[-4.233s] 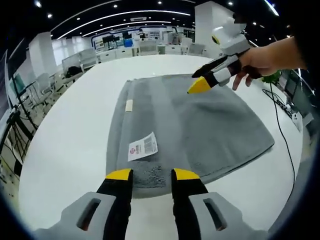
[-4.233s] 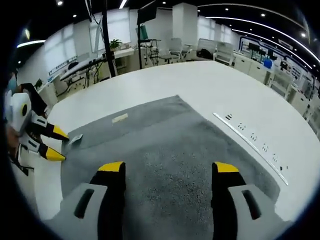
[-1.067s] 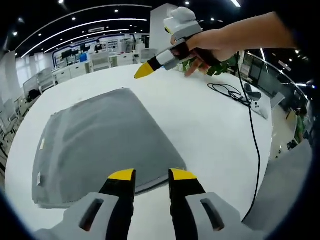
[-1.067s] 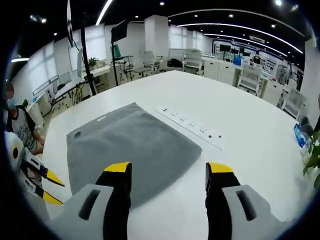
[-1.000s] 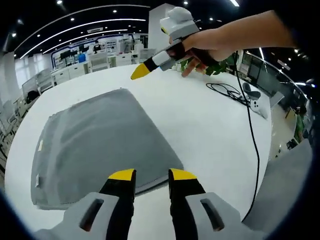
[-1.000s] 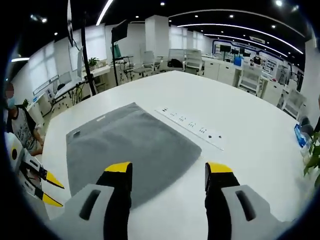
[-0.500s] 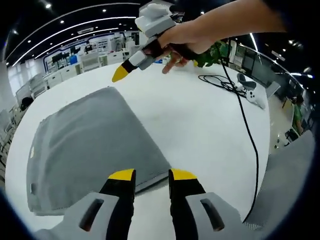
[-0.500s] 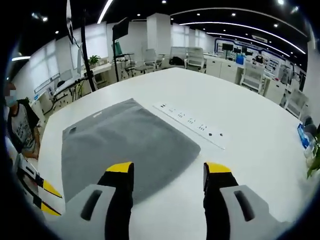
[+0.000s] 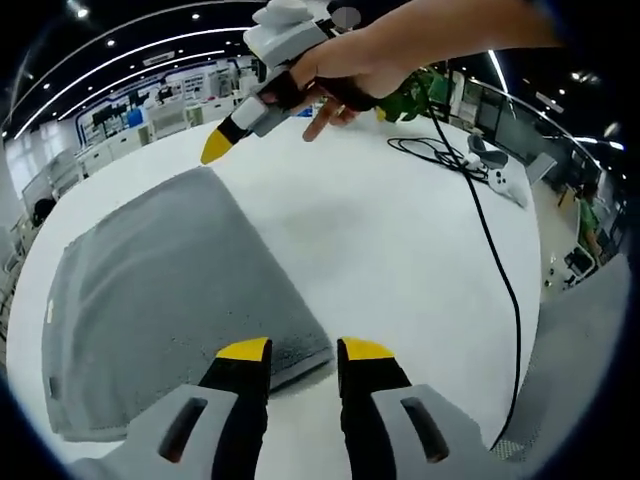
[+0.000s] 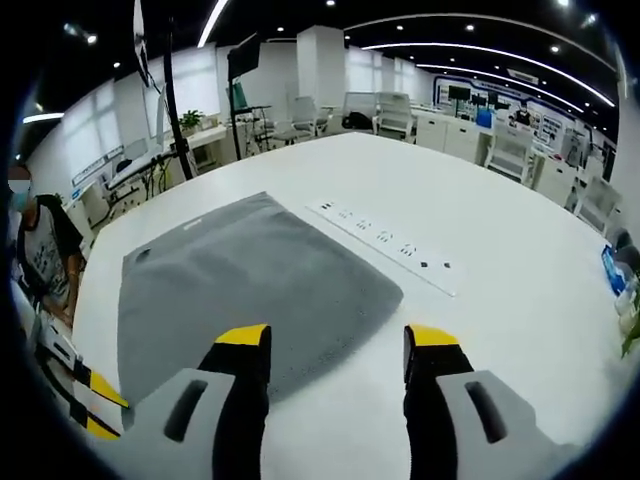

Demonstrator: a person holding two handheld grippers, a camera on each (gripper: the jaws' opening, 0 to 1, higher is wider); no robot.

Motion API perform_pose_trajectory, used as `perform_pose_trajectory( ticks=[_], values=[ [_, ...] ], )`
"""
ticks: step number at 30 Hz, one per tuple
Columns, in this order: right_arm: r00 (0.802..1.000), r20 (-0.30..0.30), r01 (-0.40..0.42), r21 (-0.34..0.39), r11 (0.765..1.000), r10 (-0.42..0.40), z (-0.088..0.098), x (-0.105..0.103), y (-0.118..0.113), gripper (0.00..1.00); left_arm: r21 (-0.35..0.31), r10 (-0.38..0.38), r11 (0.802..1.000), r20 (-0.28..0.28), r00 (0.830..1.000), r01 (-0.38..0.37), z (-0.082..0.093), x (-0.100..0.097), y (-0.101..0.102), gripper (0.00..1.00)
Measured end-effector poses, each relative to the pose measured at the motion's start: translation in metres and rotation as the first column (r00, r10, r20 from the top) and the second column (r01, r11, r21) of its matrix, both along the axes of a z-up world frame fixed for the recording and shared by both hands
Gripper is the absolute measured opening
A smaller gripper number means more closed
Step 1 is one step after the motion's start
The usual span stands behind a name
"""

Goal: Fold the towel on the table until its edges align and the towel forms a compact rectangular stack.

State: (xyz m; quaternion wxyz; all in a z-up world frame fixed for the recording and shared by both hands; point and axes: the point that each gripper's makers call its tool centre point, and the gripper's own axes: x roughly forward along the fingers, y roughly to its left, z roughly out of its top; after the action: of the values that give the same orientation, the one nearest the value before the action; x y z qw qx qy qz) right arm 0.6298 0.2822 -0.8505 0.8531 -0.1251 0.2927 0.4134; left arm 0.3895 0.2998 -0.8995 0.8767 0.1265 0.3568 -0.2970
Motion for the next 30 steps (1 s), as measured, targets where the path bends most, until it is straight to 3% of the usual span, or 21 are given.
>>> perform_pose_trajectory(
  ticks=[7,17,30],
  values=[
    [1.000,-0.004,0.000,-0.006,1.000,0.000,-0.010,0.009,-0.002,0.52,0.025,-0.022,0.999,-0.017,1.000,0.022,-0.012,0.000,-0.003,0.27],
    [1.000,-0.013,0.002,-0.018,1.000,-0.002,-0.023,0.016,0.001,0.50,0.025,-0.019,0.999,-0.019,1.000,0.020,-0.016,0.002,-0.001,0.22],
    [0.999,-0.025,0.020,-0.022,1.000,-0.021,-0.038,0.038,0.012,0.37,0.044,-0.017,0.999,0.001,1.000,0.017,-0.017,0.004,0.004,0.15]
  ],
)
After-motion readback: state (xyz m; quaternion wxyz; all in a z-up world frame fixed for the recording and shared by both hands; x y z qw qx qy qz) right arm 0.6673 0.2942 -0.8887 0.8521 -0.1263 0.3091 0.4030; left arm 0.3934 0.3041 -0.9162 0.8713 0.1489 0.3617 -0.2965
